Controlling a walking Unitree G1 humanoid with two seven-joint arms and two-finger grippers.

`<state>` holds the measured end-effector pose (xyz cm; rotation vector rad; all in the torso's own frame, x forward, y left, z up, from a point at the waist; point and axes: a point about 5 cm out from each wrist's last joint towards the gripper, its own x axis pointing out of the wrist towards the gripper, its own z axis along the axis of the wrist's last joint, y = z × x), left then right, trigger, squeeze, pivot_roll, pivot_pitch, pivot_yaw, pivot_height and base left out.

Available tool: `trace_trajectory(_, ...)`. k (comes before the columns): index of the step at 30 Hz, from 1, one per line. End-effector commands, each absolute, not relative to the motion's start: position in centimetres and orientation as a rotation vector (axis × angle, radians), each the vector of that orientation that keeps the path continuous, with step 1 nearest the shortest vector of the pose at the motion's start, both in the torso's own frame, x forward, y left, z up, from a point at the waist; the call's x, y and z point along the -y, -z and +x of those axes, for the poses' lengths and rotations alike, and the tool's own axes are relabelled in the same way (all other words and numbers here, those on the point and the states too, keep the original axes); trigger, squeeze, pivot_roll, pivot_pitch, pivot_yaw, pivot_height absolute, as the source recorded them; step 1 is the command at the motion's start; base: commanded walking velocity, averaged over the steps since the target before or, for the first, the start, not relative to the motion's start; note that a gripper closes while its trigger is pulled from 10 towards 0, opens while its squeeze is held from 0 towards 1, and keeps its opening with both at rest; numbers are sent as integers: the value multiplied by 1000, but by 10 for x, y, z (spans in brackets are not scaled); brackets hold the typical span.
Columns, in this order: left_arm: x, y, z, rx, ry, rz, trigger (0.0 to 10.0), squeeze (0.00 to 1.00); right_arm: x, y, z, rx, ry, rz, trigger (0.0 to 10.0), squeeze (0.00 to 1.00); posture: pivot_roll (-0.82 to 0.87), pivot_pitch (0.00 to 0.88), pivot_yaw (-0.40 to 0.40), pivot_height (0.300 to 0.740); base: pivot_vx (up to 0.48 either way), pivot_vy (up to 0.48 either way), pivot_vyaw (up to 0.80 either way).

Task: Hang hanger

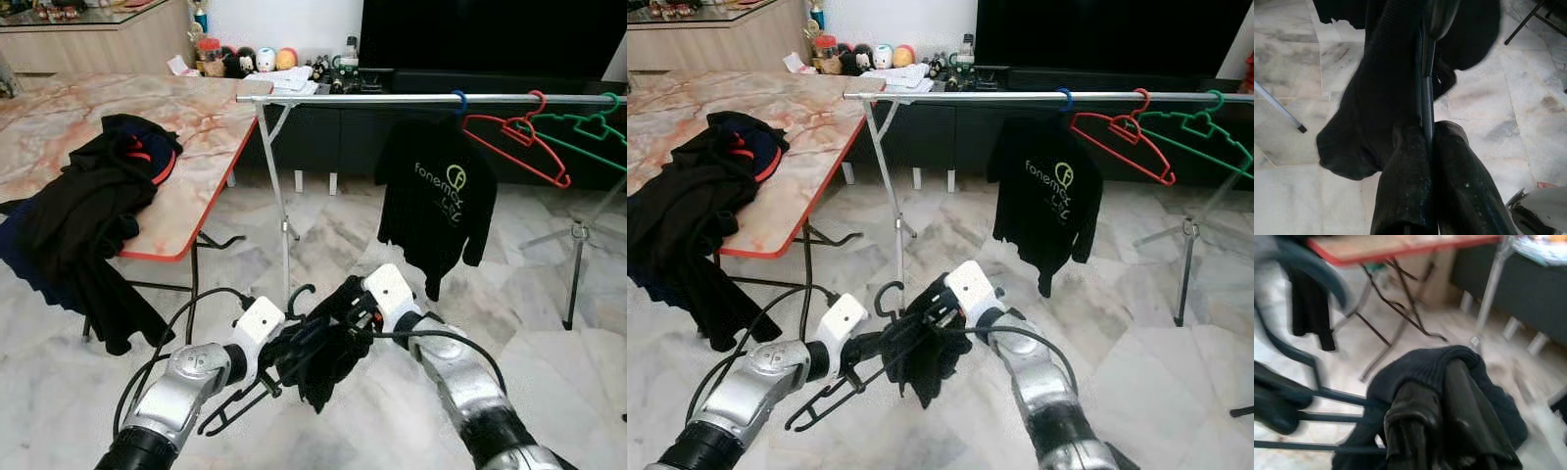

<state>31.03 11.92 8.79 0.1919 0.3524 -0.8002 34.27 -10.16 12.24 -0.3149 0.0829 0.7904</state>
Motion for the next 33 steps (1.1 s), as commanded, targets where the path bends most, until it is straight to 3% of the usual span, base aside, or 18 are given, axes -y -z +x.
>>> trace_trajectory(1,-117,-93,314,-327,803,202,10000,0,89,-139,338,4,-887,-317,10000,0,35,79,37,740,0,0,0)
trace_trajectory(6,-115,-93,315,-319,799,196,10000,0,89,-136,332,2,-948,-385,10000,0,36,80,37,740,0,0,0)
trace_trajectory(12,-115,-94,317,-302,783,182,10000,0,124,-112,350,-168,-695,-568,10000,0,38,82,38,740,0,0,0)
trace_trajectory(22,-120,-95,312,-310,818,164,10000,0,149,-102,353,-241,-535,-772,10000,0,42,82,39,740,0,0,0)
trace_trajectory(26,-118,-96,308,-314,869,146,10000,0,147,-102,352,-231,-548,-770,10000,0,41,79,39,740,0,0,0)
trace_trajectory(33,-112,-98,304,-307,936,106,10000,0,102,-131,338,-46,-841,-384,10000,0,41,77,39,740,0,0,0)
